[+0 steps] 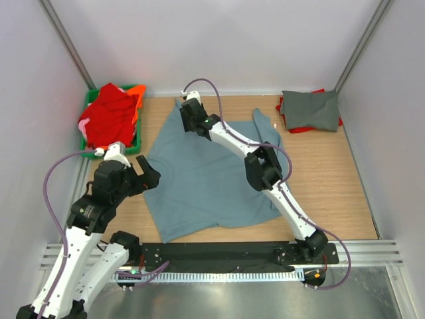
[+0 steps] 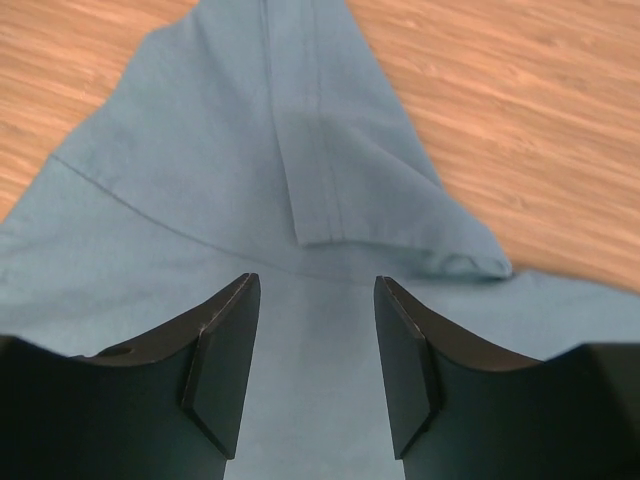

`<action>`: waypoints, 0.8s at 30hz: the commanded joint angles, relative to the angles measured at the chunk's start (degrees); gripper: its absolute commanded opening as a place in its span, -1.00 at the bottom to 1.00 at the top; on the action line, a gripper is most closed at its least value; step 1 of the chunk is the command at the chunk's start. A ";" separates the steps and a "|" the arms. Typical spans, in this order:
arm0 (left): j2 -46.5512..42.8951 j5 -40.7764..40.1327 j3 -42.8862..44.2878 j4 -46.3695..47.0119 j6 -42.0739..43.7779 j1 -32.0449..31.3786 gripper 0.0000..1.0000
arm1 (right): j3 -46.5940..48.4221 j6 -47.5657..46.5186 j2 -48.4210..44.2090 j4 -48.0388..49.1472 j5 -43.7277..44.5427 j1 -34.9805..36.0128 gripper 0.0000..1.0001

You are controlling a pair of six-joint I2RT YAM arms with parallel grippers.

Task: Fold and stack the t-shirts
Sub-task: Flatten the tshirt out

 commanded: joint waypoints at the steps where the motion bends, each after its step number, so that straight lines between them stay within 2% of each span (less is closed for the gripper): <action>1: 0.28 0.38 0.53 1.43 0.31 -0.07 0.92 | 4.78 -1.73 1.28 9.76 0.66 -0.41 0.10; 5: -0.07 1.25 0.36 1.52 0.31 -0.07 0.91 | 8.83 -1.03 4.45 9.86 -0.48 -1.46 0.07; 13: -1.82 1.69 -0.17 2.13 0.31 -0.07 0.91 | 8.83 1.61 6.64 12.23 -5.05 -2.34 0.04; 16: -2.00 1.78 -0.17 2.13 0.39 -0.07 0.92 | 11.55 2.05 8.76 11.97 -5.84 -2.25 0.03; 24: -2.44 1.87 -0.17 2.22 0.39 -0.15 0.91 | 11.03 2.05 9.99 10.74 -6.55 -2.25 0.03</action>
